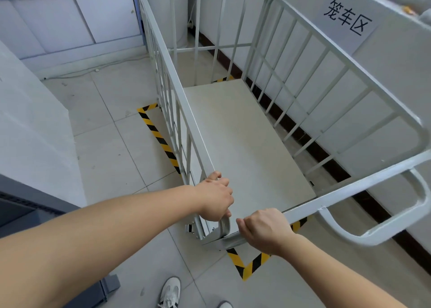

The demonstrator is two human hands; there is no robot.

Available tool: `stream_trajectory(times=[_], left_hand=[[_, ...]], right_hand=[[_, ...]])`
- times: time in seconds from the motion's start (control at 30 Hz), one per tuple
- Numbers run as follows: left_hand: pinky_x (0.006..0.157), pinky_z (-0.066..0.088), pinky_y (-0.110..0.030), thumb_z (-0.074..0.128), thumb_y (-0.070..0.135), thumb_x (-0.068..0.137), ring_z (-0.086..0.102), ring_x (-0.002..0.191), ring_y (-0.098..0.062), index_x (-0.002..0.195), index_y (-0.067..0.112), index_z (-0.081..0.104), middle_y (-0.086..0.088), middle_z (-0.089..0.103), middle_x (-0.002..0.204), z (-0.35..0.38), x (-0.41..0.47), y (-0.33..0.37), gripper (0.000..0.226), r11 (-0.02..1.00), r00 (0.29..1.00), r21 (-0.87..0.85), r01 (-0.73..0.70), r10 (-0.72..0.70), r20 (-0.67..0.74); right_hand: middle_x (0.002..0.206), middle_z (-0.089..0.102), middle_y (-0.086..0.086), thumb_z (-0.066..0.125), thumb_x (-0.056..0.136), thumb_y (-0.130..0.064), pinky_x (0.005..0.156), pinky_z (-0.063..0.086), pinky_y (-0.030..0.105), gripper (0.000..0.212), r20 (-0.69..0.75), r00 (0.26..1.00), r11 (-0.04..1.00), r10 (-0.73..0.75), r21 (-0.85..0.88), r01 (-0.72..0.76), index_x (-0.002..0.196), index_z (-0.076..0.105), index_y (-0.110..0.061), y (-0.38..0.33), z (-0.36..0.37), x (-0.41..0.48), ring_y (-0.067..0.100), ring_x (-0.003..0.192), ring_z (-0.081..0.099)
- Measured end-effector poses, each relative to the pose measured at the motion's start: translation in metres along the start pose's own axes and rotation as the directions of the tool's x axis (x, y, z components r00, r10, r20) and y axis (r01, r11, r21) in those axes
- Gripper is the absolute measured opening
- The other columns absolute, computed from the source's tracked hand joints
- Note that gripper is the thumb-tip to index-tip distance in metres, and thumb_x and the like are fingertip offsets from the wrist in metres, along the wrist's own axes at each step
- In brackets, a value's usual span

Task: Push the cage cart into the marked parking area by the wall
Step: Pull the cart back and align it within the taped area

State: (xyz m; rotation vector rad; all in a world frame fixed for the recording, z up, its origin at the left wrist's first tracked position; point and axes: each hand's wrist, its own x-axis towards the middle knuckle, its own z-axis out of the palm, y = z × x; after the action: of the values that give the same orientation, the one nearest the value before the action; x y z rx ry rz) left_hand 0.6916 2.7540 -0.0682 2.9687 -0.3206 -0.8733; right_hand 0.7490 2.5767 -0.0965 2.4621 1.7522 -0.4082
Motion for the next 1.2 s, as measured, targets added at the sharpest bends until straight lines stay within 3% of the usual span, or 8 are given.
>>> stream_trajectory(times=[0.13,0.27,0.33,0.47,0.67,0.9,1.0,1.2], left_hand=[[0.116,0.004,-0.051,0.035,0.038,0.100,0.038,0.122,-0.029,0.115,0.012,0.062,-0.008,0.060,0.115,-0.009,0.003,0.007,0.041,0.997,0.995,-0.033,0.069,-0.067,0.068],[0.115,-0.004,-0.057,0.024,0.027,0.099,0.046,0.118,-0.026,0.108,0.016,0.061,-0.005,0.063,0.111,-0.015,0.016,0.042,0.041,0.934,0.985,-0.314,0.169,-0.154,0.072],[0.114,0.011,-0.049,0.022,0.030,0.100,0.051,0.105,-0.025,0.097,0.013,0.058,-0.006,0.061,0.101,-0.019,0.028,0.077,0.040,0.853,0.978,-0.486,0.190,-0.205,0.023],[0.087,0.042,-0.035,0.024,0.057,0.098,0.056,0.104,-0.028,0.109,0.010,0.059,-0.011,0.062,0.115,-0.032,0.063,0.132,0.060,0.540,0.909,-0.780,0.317,-0.408,0.088],[0.071,0.046,-0.033,0.015,0.073,0.088,0.056,0.076,-0.020,0.068,0.023,0.047,0.001,0.059,0.078,-0.027,0.083,0.148,0.063,0.551,0.761,-0.655,0.517,-0.646,0.057],[0.053,0.038,-0.026,0.019,0.089,0.071,0.053,0.062,-0.013,0.069,0.022,0.049,0.006,0.055,0.067,-0.023,0.084,0.155,0.074,0.613,0.721,-0.557,0.561,-0.692,-0.035],[0.052,0.041,-0.026,0.016,0.092,0.063,0.054,0.061,-0.011,0.070,0.023,0.050,0.007,0.057,0.068,-0.022,0.085,0.155,0.078,0.637,0.724,-0.524,0.565,-0.688,-0.055],[0.056,0.048,-0.030,0.012,0.094,0.061,0.059,0.065,-0.013,0.071,0.022,0.054,0.006,0.060,0.070,-0.019,0.088,0.151,0.083,0.648,0.707,-0.521,0.556,-0.698,-0.115]], right_hand=[[0.058,0.042,0.000,0.001,0.090,-0.054,0.053,0.027,0.035,0.064,-0.006,0.995,0.995,-0.096,0.041,0.096,0.066,0.045,-0.013,0.012,-0.006,-0.002,0.023,0.057,0.042],[0.077,0.044,-0.002,0.015,0.097,-0.050,0.065,0.029,0.033,0.049,-0.039,0.997,0.998,-0.063,-0.004,0.063,0.080,0.048,-0.018,0.062,-0.026,-0.014,0.023,0.074,0.046],[0.086,0.046,-0.003,0.019,0.098,-0.048,0.071,0.033,0.033,0.045,0.004,1.000,1.000,0.011,-0.018,-0.011,0.093,0.054,-0.019,0.105,-0.031,-0.029,0.022,0.087,0.051],[0.111,0.058,-0.002,0.009,0.091,-0.058,0.088,0.038,0.034,0.060,0.049,0.993,0.994,0.110,-0.029,-0.109,0.117,0.054,-0.027,0.189,-0.028,-0.067,0.020,0.104,0.052],[0.127,0.052,-0.007,-0.016,0.071,-0.075,0.111,0.018,0.040,0.097,-0.011,0.987,0.984,0.161,-0.073,-0.162,0.136,0.039,-0.028,0.252,-0.026,-0.096,0.017,0.127,0.040],[0.111,0.050,-0.008,-0.011,0.070,-0.078,0.110,0.017,0.042,0.091,-0.055,0.988,0.983,0.147,-0.099,-0.152,0.123,0.045,-0.028,0.274,-0.020,-0.106,0.019,0.115,0.044],[0.099,0.044,-0.010,-0.023,0.064,-0.078,0.108,0.019,0.044,0.096,-0.083,0.984,0.979,0.155,-0.122,-0.164,0.111,0.046,-0.029,0.276,-0.015,-0.102,0.020,0.105,0.045],[0.093,0.037,-0.012,-0.021,0.063,-0.079,0.111,0.014,0.052,0.087,-0.066,0.987,0.978,0.145,-0.142,-0.153,0.101,0.041,-0.031,0.281,-0.012,-0.093,0.018,0.101,0.043]])
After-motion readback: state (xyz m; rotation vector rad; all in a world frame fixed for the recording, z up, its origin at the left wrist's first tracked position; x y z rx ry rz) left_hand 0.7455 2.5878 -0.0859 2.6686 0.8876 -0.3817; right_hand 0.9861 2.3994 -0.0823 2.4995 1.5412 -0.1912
